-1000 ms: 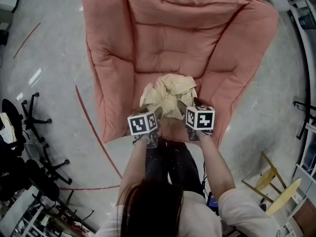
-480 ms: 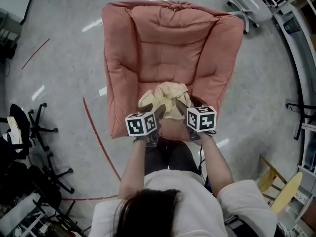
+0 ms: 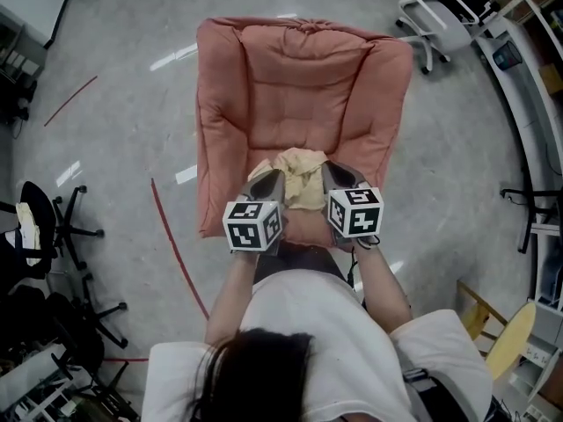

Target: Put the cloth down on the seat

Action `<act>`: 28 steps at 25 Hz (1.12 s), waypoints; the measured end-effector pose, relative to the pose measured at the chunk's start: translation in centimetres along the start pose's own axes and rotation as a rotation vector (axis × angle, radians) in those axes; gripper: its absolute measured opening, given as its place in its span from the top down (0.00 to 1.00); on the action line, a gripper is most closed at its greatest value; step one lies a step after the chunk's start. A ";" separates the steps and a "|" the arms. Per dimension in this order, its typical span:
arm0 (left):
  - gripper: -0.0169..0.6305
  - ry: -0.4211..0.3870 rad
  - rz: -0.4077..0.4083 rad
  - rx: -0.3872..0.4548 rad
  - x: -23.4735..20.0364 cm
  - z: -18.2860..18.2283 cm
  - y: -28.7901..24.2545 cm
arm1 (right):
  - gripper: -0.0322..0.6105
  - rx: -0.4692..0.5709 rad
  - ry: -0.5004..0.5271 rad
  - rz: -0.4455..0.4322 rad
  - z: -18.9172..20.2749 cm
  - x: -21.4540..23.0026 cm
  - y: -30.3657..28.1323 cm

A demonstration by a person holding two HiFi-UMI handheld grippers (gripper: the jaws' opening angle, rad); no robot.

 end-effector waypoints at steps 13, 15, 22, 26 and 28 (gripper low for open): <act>0.92 -0.049 -0.015 0.098 1.2 -1.8 3.6 | 0.91 0.066 0.121 -0.021 -1.5 -5.1 2.2; 0.92 -0.050 -0.018 0.094 1.0 -1.5 3.8 | 0.91 0.078 0.128 -0.032 -1.6 -5.5 2.4; 0.92 -0.072 -0.009 0.082 1.5 -1.2 3.9 | 0.91 0.087 0.159 -0.037 -1.7 -6.1 2.8; 0.92 -0.074 -0.016 0.090 1.3 -1.5 3.8 | 0.91 0.076 0.171 -0.039 -1.5 -6.3 2.6; 0.92 -0.077 -0.023 0.097 1.1 -1.6 3.8 | 0.91 0.074 0.180 -0.039 -1.5 -6.4 2.5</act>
Point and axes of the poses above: the fingertips, and each gripper's own axes: y backward along the fingers, x to its right, z out of its underside, the point moved 1 cm from there along y, backward along the fingers, and after that the axes turned 1 degree about -y, right-handed, at the moved point
